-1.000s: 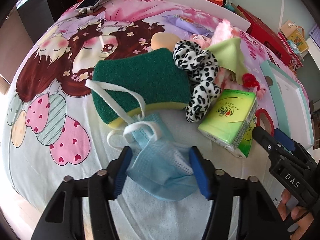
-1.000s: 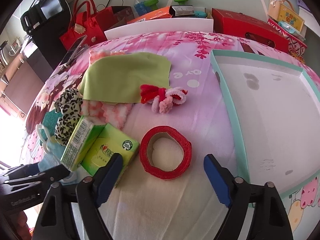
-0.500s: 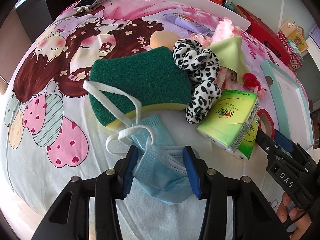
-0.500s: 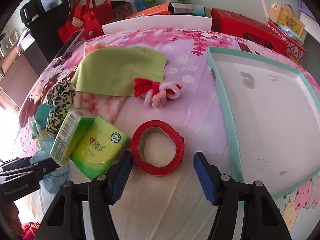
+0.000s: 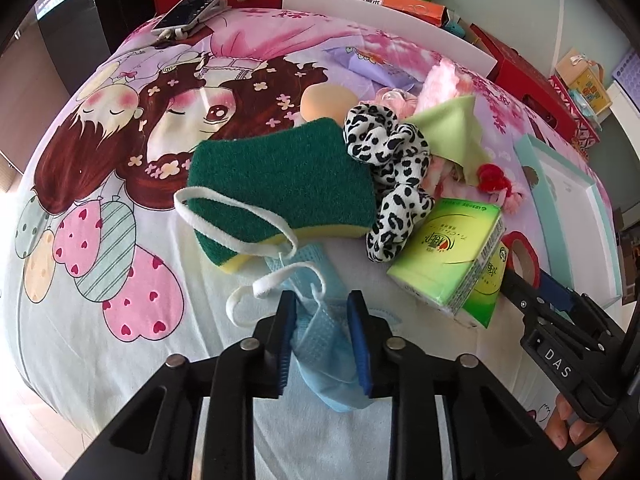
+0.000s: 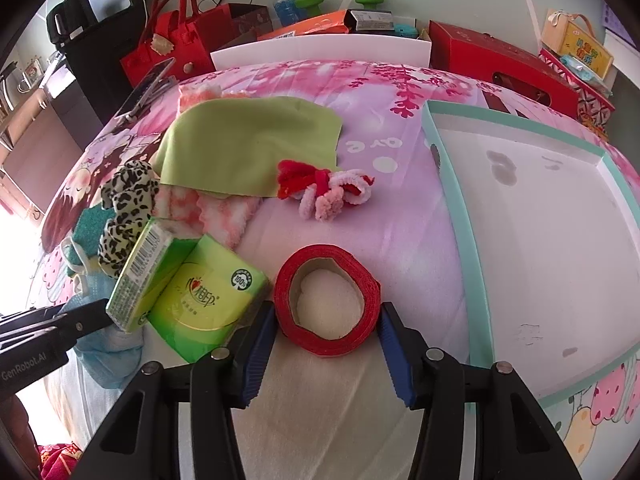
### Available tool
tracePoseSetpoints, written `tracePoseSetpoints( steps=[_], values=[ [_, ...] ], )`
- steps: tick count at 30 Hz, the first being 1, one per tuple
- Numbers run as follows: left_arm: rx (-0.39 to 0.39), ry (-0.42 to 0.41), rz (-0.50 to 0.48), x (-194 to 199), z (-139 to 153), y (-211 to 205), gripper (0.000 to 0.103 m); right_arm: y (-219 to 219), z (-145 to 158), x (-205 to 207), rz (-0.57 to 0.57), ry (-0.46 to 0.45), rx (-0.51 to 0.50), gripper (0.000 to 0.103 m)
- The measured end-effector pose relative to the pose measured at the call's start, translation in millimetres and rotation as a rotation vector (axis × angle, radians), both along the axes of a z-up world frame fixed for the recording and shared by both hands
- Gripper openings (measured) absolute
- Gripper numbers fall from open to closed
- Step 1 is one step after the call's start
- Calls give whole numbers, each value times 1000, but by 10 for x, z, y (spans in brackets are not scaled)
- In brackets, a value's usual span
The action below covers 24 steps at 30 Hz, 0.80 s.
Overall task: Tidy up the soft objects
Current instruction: 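Grasp the blue face mask with the left gripper while the right gripper grasps the red tape roll, then carry the mask and tape roll over the white tray and release both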
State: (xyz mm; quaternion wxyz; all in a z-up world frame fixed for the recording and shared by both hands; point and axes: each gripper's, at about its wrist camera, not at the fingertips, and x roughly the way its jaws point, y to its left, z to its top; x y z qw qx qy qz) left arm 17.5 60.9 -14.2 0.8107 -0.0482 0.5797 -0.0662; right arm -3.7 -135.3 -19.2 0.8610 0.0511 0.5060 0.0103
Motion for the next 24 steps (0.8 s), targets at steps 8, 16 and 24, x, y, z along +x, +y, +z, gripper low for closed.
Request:
tracePoseSetpoints(
  steps=[8,16,24],
  values=[
    [-25,-26,8,-15,103,44,21,-27,-1,-14,-2,0,4,54],
    [-65,-60,12,-64,254,58,16,-30,-3,-13,-3,0,6,53],
    [-70,-113,17,-128,438,65,14,-80,38,-74,-16,-13,13,52]
  ],
)
